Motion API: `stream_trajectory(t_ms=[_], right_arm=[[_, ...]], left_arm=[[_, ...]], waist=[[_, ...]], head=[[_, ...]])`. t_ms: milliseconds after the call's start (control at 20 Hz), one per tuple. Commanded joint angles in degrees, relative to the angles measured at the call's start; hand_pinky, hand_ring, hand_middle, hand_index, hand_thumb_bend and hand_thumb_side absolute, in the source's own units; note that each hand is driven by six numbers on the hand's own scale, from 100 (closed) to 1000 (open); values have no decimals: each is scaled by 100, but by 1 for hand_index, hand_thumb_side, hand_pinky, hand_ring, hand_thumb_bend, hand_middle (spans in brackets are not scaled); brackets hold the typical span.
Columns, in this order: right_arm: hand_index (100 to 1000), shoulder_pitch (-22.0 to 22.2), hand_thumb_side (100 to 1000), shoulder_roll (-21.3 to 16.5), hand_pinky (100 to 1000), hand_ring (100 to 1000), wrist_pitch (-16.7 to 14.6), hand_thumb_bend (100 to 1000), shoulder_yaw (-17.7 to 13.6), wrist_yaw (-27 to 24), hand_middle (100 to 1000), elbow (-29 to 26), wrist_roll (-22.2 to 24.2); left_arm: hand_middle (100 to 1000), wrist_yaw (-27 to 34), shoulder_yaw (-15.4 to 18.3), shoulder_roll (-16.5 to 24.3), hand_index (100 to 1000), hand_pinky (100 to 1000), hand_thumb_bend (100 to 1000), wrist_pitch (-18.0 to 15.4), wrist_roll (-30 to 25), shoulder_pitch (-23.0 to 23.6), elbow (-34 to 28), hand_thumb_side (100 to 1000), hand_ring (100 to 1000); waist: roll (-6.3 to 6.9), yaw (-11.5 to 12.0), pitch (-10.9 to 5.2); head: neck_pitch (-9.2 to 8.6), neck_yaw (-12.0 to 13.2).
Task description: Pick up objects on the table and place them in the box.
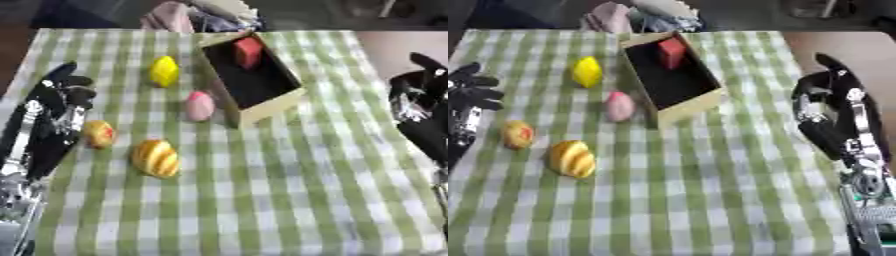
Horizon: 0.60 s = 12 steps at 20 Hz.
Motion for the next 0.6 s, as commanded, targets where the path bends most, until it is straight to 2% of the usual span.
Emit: stream_trajectory(t_ms=[50,350,600], right_arm=[[904,-49,470,-44,586,718,-10,100,-11,27,596,-74,31],[904,-52,470,-46,586,716,-3,100,-14,32,593,-74,44],[905,-43,470,-38,586,714,0,100,-17,42,591,-69,62]], left_arm=[[707,-25,22,38,922,676,100,-5,-1,-45,-95,654,703],[704,-54,22,41,922,677,100,-8,-40,-54,-103,657,701],[692,-113,43,135,920,675,100,4,-36,-54,-105,644,692]], waist=[[37,-3,-127],[44,-5,-113],[55,-18,-113]], head=[[27,107],[27,144],[27,83]])
